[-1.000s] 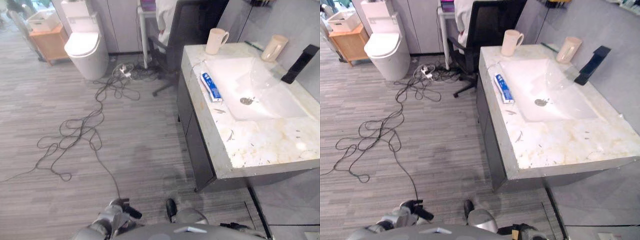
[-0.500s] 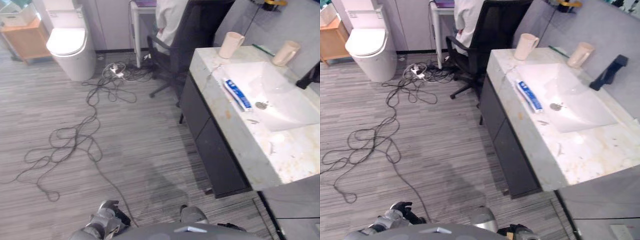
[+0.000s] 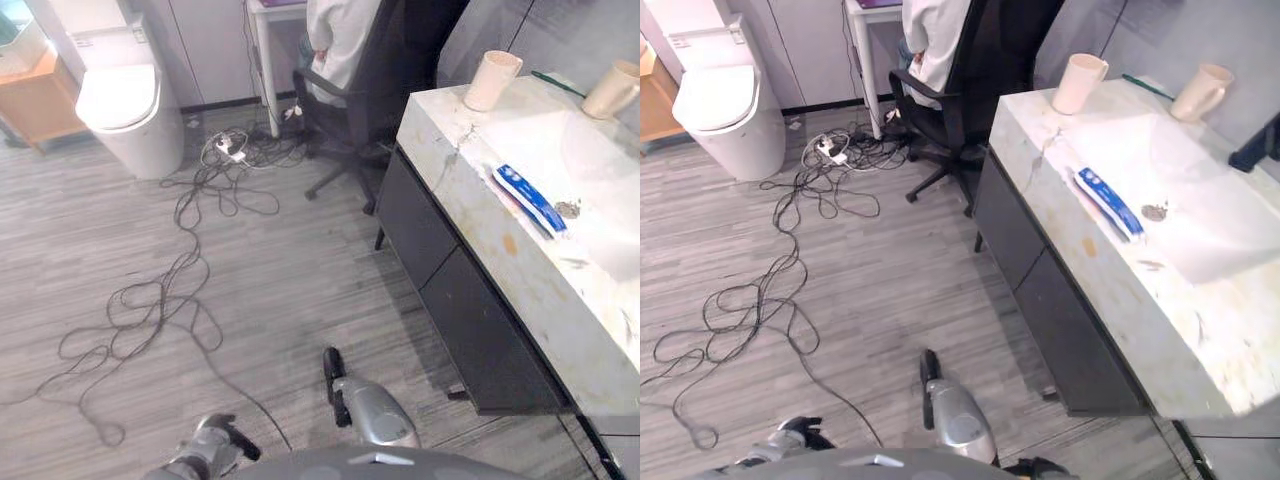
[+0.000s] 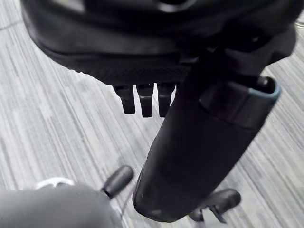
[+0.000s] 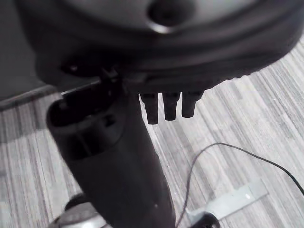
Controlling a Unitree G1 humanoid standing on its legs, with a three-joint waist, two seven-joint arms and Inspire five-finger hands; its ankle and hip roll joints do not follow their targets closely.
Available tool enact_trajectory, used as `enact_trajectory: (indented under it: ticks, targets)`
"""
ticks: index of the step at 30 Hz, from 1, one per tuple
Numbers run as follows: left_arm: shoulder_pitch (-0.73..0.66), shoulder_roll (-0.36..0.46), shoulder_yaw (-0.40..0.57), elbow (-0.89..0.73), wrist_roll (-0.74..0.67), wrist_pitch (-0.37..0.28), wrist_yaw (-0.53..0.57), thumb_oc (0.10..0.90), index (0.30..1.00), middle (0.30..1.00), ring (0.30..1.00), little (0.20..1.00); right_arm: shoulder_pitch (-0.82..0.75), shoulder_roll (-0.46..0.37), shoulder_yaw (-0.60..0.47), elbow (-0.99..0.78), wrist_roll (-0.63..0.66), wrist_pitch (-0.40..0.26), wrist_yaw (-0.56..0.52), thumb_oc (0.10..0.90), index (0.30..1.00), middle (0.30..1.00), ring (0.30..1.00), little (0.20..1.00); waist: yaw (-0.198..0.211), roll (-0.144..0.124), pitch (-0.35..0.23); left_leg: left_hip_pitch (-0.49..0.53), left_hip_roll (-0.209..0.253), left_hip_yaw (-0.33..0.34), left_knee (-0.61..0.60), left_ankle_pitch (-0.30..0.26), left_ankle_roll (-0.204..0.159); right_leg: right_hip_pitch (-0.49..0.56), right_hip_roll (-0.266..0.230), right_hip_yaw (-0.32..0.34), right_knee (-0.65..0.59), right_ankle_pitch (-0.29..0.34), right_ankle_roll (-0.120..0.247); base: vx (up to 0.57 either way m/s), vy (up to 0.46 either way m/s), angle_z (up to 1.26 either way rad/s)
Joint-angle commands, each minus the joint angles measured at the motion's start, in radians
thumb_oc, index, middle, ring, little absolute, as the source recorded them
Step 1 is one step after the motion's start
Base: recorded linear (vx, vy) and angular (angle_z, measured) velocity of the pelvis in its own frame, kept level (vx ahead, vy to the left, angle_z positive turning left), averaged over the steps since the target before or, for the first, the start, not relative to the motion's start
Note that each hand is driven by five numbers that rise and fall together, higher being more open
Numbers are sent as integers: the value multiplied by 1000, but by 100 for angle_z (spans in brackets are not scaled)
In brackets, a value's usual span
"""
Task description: Organize the bathroom.
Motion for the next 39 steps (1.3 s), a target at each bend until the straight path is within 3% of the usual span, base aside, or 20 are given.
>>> enact_trajectory:
  ticks: [1, 3, 5, 7, 9, 10, 12, 13, 14, 15, 16, 20, 26, 28, 31, 32, 33, 35, 36, 39]
  targets:
    - [-63, 33, 7, -24, 40, -48, 22, 800, 900, 900, 900, 900, -28, -44, 32, 7, 48, -18, -14, 800, 900, 900, 900, 900, -38, -10, 9, -44, -129, -102, 85, -12, 20, -21, -4, -5, -72, 94, 70, 273, 24, -39]
    - [-62, 26, 4, -24, 45, -61, 6, 800, 900, 900, 900, 900, -20, -53, 17, 4, 65, -19, -11, 800, 900, 900, 900, 900, -47, 12, -12, -38, -124, -105, 153, 11, -21, 24, 15, -11, -74, 48, 35, 340, 29, -14]
    - [-72, 23, -13, -30, 42, -63, 8, 800, 900, 900, 900, 900, -12, -61, 7, -3, 46, -20, 1, 800, 900, 900, 900, 900, -61, 34, -29, -59, -107, -103, 304, 129, -95, 74, 40, -2, -110, 26, 0, 302, -4, -2]
    - [-87, 18, -17, -37, 35, -46, 14, 800, 900, 900, 900, 900, 1, -63, 11, -14, 83, -30, -15, 800, 900, 900, 900, 900, -71, 25, -46, -147, -103, -137, 508, 305, -164, 123, 50, 48, -140, 15, -25, 291, 3, -11]
    - [-100, 12, -19, -38, 48, -27, 18, 800, 900, 900, 900, 900, -4, -65, 7, -20, 109, -31, -22, 800, 900, 900, 900, 900, -64, -7, -56, -240, -89, -124, 619, 311, -151, 164, 29, 84, -150, 2, -32, 248, 14, -37]
    - [-108, 11, -16, -43, 35, -17, 26, 800, 900, 900, 900, 900, -14, -68, 2, -26, 124, -28, -23, 800, 900, 900, 900, 900, -47, -28, -55, -331, -44, -92, 689, 259, -120, 198, 19, 112, -149, -14, -34, 243, 44, -70]
    - [-115, 15, 6, -62, 29, -2, 48, 800, 900, 900, 900, 900, -36, -58, 10, -23, 130, -43, -24, 800, 900, 900, 900, 900, -9, -55, -46, -434, 34, -76, 611, 182, -54, 255, 10, 171, -144, -52, -34, 269, 142, -111]
    - [-115, 16, 7, -63, 47, -5, 42, 800, 900, 900, 900, 900, -38, -56, 12, -22, 137, -42, -23, 800, 900, 900, 900, 900, -7, -59, -48, -441, 35, -76, 593, 183, -49, 254, 7, 177, -144, -54, -34, 274, 284, -144]
    - [-105, 25, 3, -65, 18, -23, 56, 800, 900, 900, 900, 900, -50, -53, 20, -16, 125, -64, -28, 800, 900, 900, 900, 900, 12, -49, -38, -457, 53, -105, 469, 194, -42, 268, 17, 228, -141, -72, -25, 141, 181, -148]
    - [-105, 26, 3, -65, 18, -23, 56, 800, 900, 900, 900, 900, -51, -53, 20, -16, 125, -64, -28, 800, 900, 900, 900, 900, 13, -52, -41, -457, 51, -104, 463, 199, -42, 265, 15, 229, -141, -71, -25, 344, 416, -174]
    - [-80, 38, 8, -70, -13, -28, 66, 800, 900, 900, 900, 900, -60, -54, 37, -10, 108, -69, -27, 800, 900, 900, 900, 900, 52, -36, -25, -458, 69, -200, 253, 225, -51, 294, 27, 296, -136, -103, -6, 276, 282, -159]
    - [-33, 55, 30, -51, 35, -48, 57, 800, 900, 900, 900, 900, -71, -67, 48, 0, 131, -43, -46, 800, 900, 900, 900, 900, 101, -14, -14, -454, 110, -316, 102, 288, -79, 318, 33, 361, -122, -142, 5, 349, 298, -195]
    - [-13, 92, 47, -13, 41, -55, -18, 800, 900, 900, 900, 900, -25, -78, -27, 29, 58, -81, -26, 800, 900, 900, 900, 900, 67, 50, -25, -301, 93, -221, -5, 238, -64, 253, -58, 303, -62, -148, 72, 232, 322, -153]
    - [1, 90, 42, -4, -11, -58, 2, 800, 900, 900, 900, 900, -15, -64, -42, 16, 32, -112, -13, 800, 900, 900, 900, 900, 65, 65, -28, -274, 86, -146, -8, 211, -48, 205, -92, 231, -9, -152, 89, 139, 255, -85]
    - [12, 90, 57, 2, -8, -54, 13, 800, 900, 900, 900, 900, -24, -49, -29, 4, 3, -134, -2, 800, 900, 900, 900, 900, 83, 55, -30, -257, 88, -60, -10, 198, -47, 191, -117, 119, -25, -133, 99, 55, 64, -134]
    - [20, 92, 76, 6, -15, -54, 27, 800, 900, 900, 900, 900, -35, -34, -7, -13, -9, -141, 3, 800, 900, 900, 900, 900, 104, 34, -29, -238, 88, 35, -12, 184, -47, 175, -138, -28, -54, -100, 106, 25, -6, -144]
    - [21, 94, 78, 7, -15, -55, 29, 800, 900, 900, 900, 900, -37, -32, -3, -15, -7, -141, 4, 800, 900, 900, 900, 900, 107, 31, -28, -235, 88, 49, -12, 181, -47, 171, -139, -47, -57, -94, 105, 99, 1, -153]
    - [21, 92, 88, 8, -14, -75, 45, 800, 900, 900, 900, 900, -40, -20, 14, -22, 17, -144, 3, 800, 900, 900, 900, 900, 119, 7, -20, -202, 71, 108, -12, 141, -45, 143, -135, -159, -104, -51, 109, 116, -24, -148]
    - [20, 91, 85, 7, -11, -79, 47, 800, 900, 900, 900, 900, -39, -18, 16, -21, 30, -147, 2, 800, 900, 900, 900, 900, 115, 1, -17, -204, 65, 120, -12, 150, -39, 128, -129, -158, -112, -27, 98, 107, -79, -98]
    - [-5, 81, 67, -1, -3, -73, 60, 800, 900, 900, 900, 900, -23, -19, 10, -13, 79, -149, 3, 800, 900, 900, 900, 900, 81, -2, -23, -170, 32, 74, -4, 122, -22, 95, -67, -61, -129, -12, 59, 119, -32, 2]
